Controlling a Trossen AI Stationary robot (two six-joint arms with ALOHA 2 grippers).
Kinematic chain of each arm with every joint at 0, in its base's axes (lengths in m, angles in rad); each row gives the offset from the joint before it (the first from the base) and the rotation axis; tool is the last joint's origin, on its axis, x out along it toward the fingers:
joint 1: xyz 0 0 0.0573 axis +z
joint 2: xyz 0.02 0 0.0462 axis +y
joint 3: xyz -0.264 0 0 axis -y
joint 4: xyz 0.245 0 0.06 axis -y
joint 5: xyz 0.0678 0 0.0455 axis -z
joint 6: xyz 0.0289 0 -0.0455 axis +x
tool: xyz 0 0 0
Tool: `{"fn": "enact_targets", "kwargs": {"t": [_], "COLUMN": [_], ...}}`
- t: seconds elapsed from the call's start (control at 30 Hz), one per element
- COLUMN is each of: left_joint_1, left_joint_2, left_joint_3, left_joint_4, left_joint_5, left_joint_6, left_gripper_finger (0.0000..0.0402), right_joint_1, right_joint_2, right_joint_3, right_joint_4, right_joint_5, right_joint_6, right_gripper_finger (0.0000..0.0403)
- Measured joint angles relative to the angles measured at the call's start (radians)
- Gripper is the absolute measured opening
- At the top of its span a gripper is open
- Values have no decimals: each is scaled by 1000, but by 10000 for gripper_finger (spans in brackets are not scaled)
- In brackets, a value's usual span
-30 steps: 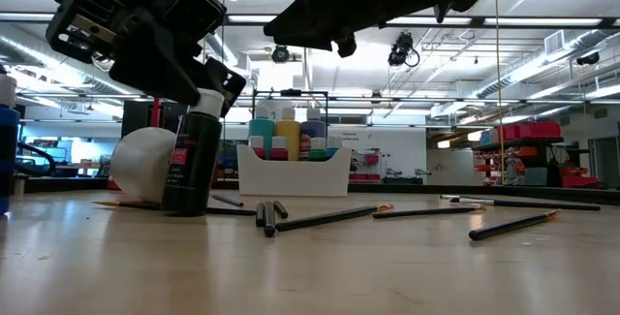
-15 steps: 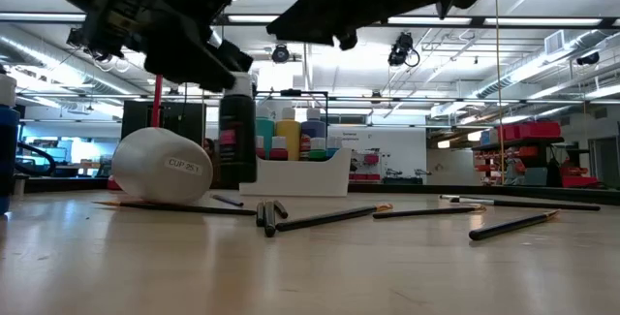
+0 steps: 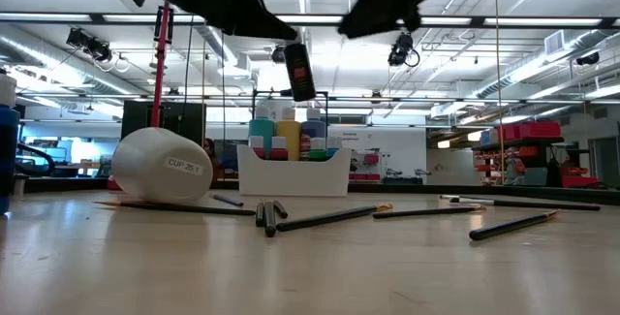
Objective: Pick & Place Paint Supplies
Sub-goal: Put the black paint bottle into the white bin
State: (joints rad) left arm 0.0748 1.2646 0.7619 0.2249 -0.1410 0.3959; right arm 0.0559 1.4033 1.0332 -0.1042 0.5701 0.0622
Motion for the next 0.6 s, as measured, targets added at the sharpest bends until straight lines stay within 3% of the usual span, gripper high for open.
{"fn": "enact_targets", "kwargs": {"t": [0.3,0.47,0.6], "left_joint_1": [164,207,233], "left_joint_2": [155,282,359], "left_joint_3": [27,27,27], "left_joint_4": [41,152,210], "left_joint_5": [-83,-111,-116], "left_joint_6": [-168,-183,-199], "left_gripper_finger": [133,129,130], "right_joint_1": [0,0,0], "right_joint_2": [-5,-3,-3], "right_joint_3": [0,0,0], "right_joint_4": [-102,-108,-122], "right_joint_5": [25,103,103], "right_joint_6": [6,1,1], "right_gripper_finger": [165,165,165]}}
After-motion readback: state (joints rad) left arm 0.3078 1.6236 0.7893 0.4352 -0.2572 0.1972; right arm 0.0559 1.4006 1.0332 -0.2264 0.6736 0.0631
